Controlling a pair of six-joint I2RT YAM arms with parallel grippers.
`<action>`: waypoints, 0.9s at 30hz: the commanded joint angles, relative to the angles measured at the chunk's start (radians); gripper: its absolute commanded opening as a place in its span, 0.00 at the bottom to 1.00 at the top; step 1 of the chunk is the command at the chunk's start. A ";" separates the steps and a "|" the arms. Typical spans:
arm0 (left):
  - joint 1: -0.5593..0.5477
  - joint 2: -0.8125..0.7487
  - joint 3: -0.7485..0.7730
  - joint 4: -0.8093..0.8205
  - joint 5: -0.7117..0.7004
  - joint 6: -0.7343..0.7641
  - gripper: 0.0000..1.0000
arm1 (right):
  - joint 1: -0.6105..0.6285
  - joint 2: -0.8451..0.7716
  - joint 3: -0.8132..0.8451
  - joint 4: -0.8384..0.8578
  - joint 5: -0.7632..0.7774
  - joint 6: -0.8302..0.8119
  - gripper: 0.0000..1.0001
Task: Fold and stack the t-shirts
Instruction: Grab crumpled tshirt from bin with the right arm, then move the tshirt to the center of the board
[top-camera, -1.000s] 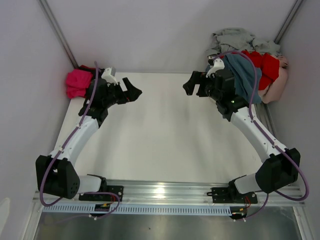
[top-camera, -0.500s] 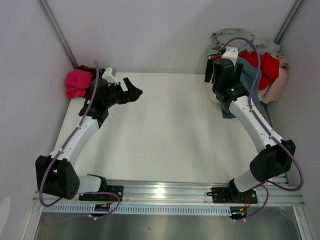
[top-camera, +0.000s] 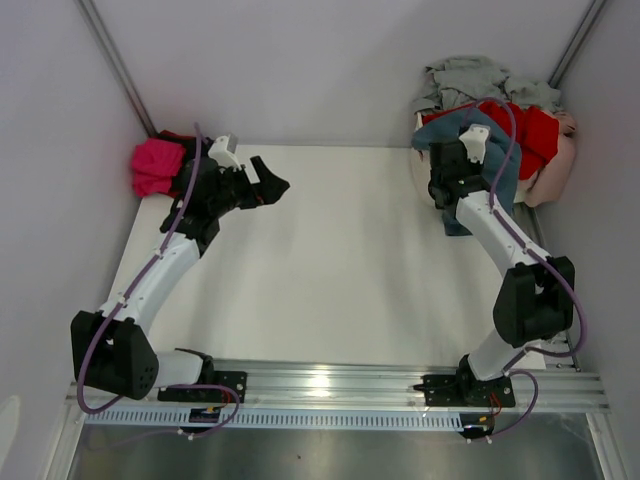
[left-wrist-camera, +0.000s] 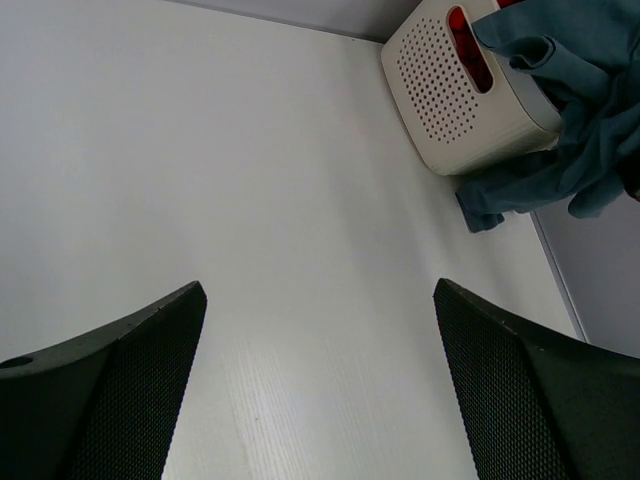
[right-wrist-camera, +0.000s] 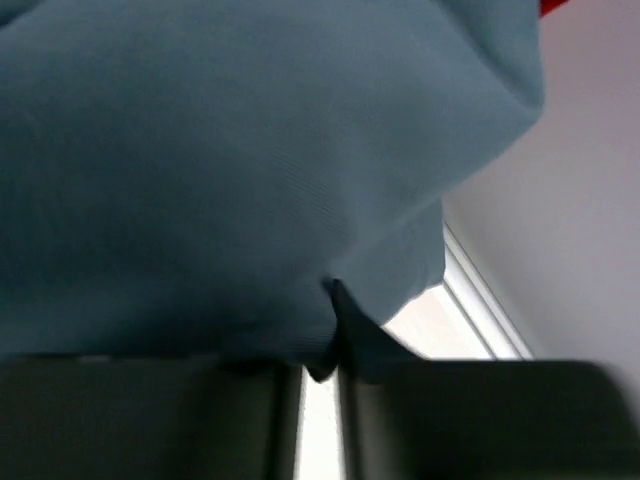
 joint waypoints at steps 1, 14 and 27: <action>-0.009 -0.036 -0.002 0.041 0.013 0.017 0.99 | -0.039 0.076 0.067 -0.016 0.041 0.061 0.08; -0.009 -0.053 -0.010 0.049 0.003 0.023 0.99 | 0.053 0.017 0.190 0.008 -0.169 -0.055 0.00; -0.009 -0.085 -0.018 0.027 -0.158 0.013 0.99 | 0.349 0.207 0.828 -0.269 -0.931 -0.127 0.00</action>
